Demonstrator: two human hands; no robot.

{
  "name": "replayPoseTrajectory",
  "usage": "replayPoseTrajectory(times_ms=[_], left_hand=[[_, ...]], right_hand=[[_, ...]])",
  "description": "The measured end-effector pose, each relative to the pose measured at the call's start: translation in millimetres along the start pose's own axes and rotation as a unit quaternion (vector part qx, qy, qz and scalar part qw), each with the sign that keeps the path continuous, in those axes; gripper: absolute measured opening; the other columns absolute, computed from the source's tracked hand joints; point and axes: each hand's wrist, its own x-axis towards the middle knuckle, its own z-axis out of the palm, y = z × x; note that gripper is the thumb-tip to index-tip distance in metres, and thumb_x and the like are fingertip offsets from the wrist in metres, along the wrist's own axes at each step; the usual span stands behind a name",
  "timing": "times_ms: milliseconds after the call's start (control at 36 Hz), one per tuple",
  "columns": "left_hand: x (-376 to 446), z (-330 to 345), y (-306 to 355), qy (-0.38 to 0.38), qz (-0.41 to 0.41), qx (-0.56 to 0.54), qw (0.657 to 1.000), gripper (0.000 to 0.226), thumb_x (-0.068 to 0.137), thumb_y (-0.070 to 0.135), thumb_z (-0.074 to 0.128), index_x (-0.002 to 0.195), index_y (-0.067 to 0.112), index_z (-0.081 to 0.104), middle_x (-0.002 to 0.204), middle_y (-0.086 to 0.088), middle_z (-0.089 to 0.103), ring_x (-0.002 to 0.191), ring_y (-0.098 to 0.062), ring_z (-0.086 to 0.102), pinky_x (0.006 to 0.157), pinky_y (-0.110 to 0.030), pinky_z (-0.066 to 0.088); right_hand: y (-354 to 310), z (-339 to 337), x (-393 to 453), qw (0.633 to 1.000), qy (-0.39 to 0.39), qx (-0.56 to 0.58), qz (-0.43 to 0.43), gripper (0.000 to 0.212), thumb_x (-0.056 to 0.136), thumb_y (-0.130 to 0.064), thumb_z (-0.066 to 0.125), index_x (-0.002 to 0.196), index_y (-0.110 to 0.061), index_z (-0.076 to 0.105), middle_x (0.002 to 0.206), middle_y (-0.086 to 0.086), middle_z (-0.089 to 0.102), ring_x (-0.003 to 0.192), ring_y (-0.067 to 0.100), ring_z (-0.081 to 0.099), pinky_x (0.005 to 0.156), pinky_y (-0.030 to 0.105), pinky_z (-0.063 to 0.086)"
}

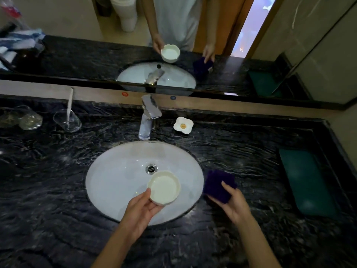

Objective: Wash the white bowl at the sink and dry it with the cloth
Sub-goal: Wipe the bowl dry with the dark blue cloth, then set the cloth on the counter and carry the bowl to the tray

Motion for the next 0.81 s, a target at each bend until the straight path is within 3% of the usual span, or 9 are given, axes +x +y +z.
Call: replayPoseTrajectory(times_ms=[83,278,333,389,472,611,694,750,806], left_hand=[[6.6,-1.5,-8.2,0.011,0.001,0.002,1.000,0.049,0.089,0.024,0.060,0.123,-0.011,0.058,0.118,-0.024,0.073,0.106,-0.033,0.073,0.086,-0.047,0.062],[17.6,-10.1,-23.7,0.023,-0.013,0.012,1.000,0.050,0.086,0.028,0.061,0.120,-0.009,0.060,0.118,-0.023,0.073,0.102,-0.032,0.075,0.085,-0.048,0.061],[18.7,-12.6,-24.9,0.020,-0.016,0.014,1.000,0.050,0.088,0.027,0.061,0.122,-0.009,0.060,0.120,-0.024,0.072,0.106,-0.033,0.073,0.087,-0.048,0.061],[20.1,-12.9,-25.4,0.024,-0.019,0.014,0.999,0.051,0.088,0.027,0.060,0.123,-0.010,0.059,0.120,-0.025,0.072,0.107,-0.034,0.073,0.087,-0.048,0.060],[22.9,-11.9,-25.4,0.027,-0.018,0.018,0.999,0.051,0.089,0.026,0.059,0.123,-0.011,0.058,0.120,-0.025,0.072,0.107,-0.035,0.072,0.087,-0.048,0.060],[26.0,-14.5,-22.3,0.031,-0.022,0.026,0.999,0.042,0.094,0.024,0.057,0.117,-0.010,0.062,0.119,-0.023,0.073,0.105,-0.033,0.073,0.079,-0.046,0.064],[27.0,-19.3,-19.1,0.033,-0.021,0.023,0.999,0.045,0.094,0.024,0.057,0.121,-0.012,0.060,0.121,-0.023,0.072,0.107,-0.034,0.072,0.080,-0.047,0.064],[26.5,-21.6,-16.8,0.035,-0.020,0.022,0.999,0.045,0.095,0.024,0.057,0.121,-0.013,0.059,0.121,-0.024,0.071,0.108,-0.034,0.072,0.080,-0.047,0.064],[25.8,-21.3,-14.2,0.033,-0.020,0.023,0.999,0.043,0.096,0.024,0.056,0.118,-0.013,0.062,0.120,-0.024,0.072,0.107,-0.034,0.072,0.078,-0.045,0.064]], right_hand=[[-41.3,-19.1,18.3,0.996,0.054,-0.051,-0.045,0.037,0.098,-0.001,0.056,0.134,-0.008,0.057,0.124,0.020,0.067,0.107,0.036,0.065,0.090,0.057,0.054],[-112.6,-57.5,61.6,0.954,0.169,-0.193,-0.153,0.043,0.102,-0.003,0.054,0.144,-0.010,0.048,0.135,0.014,0.059,0.122,0.035,0.057,0.101,0.053,0.049],[-124.0,-64.8,69.6,0.896,0.199,-0.340,-0.206,0.043,0.101,-0.006,0.056,0.143,-0.008,0.048,0.137,0.018,0.059,0.125,0.037,0.056,0.105,0.047,0.045],[-130.2,-71.0,73.4,0.797,0.192,-0.500,-0.279,0.041,0.099,-0.005,0.058,0.140,-0.007,0.052,0.132,0.020,0.062,0.122,0.036,0.057,0.100,0.038,0.044],[-126.5,-79.7,78.5,0.672,0.083,-0.633,-0.375,0.044,0.091,0.009,0.061,0.133,-0.003,0.058,0.130,0.021,0.062,0.121,0.033,0.056,0.101,0.030,0.040],[-97.4,-101.9,84.1,0.559,-0.022,-0.777,-0.289,0.067,0.090,0.014,0.053,0.151,-0.008,0.040,0.162,0.012,0.032,0.151,0.034,0.024,0.124,0.049,0.018],[-77.8,-123.3,84.8,0.474,-0.016,-0.827,-0.303,0.072,0.100,-0.016,0.055,0.160,-0.019,0.016,0.168,-0.003,0.002,0.157,0.024,0.002,0.126,0.047,0.006],[-68.4,-132.9,82.2,0.444,-0.015,-0.849,-0.286,0.076,0.104,-0.048,0.042,0.160,-0.022,-0.002,0.166,-0.006,-0.017,0.155,0.018,-0.016,0.124,0.044,-0.003],[-64.2,-137.0,81.0,0.428,-0.022,-0.863,-0.268,0.080,0.101,-0.062,0.028,0.159,-0.022,-0.011,0.165,-0.005,-0.027,0.151,0.015,-0.027,0.123,0.043,-0.007]])
